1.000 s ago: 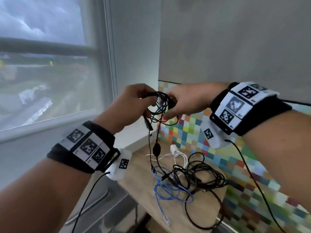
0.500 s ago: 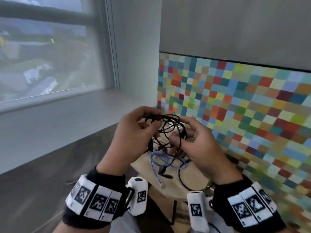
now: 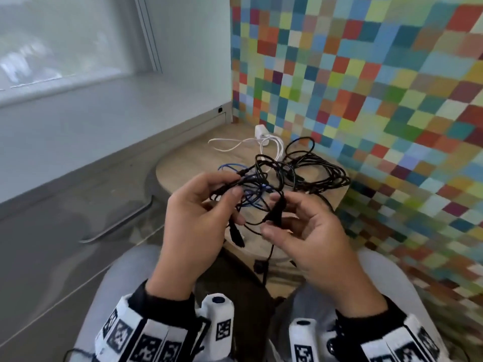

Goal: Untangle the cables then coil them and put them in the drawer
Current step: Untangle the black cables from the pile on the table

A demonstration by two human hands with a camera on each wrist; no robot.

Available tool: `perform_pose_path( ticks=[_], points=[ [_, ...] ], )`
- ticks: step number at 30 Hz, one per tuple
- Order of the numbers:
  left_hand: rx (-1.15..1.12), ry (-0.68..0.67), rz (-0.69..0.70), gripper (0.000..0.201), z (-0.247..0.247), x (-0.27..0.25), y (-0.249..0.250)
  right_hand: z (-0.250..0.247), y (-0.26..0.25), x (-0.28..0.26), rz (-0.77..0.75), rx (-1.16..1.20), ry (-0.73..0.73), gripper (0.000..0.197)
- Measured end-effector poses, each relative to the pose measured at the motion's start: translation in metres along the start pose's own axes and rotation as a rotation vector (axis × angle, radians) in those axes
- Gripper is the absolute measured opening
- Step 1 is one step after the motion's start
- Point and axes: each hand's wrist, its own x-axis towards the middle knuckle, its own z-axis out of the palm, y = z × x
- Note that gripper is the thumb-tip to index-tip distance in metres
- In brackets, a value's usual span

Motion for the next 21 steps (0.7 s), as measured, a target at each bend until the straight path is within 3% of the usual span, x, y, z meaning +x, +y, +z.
perform_pose_path(
  ticks=[4, 9, 13, 17, 21],
  points=[
    [0.000, 0.002, -0.038, 0.014, 0.006, -0.008, -0.005, -0.003, 0.010, -0.001, -0.006, -0.015, 0.088, 0.039],
    [0.420, 0.025, -0.003, 0.015, -0.014, 0.000, -0.027, -0.016, 0.012, 0.007, 0.000, 0.098, 0.228, 0.022],
    [0.455, 0.073, 0.034, 0.015, -0.021, 0.007, -0.029, -0.018, 0.016, 0.011, 0.070, 0.192, 0.220, 0.018],
    [0.347, -0.049, 0.025, 0.039, -0.008, 0.000, -0.032, -0.011, 0.019, 0.009, 0.134, 0.285, 0.140, 0.024],
    [0.235, -0.225, -0.030, 0.036, 0.008, -0.009, -0.036, -0.002, 0.018, 0.007, 0.184, 0.310, 0.069, 0.021]
  ],
)
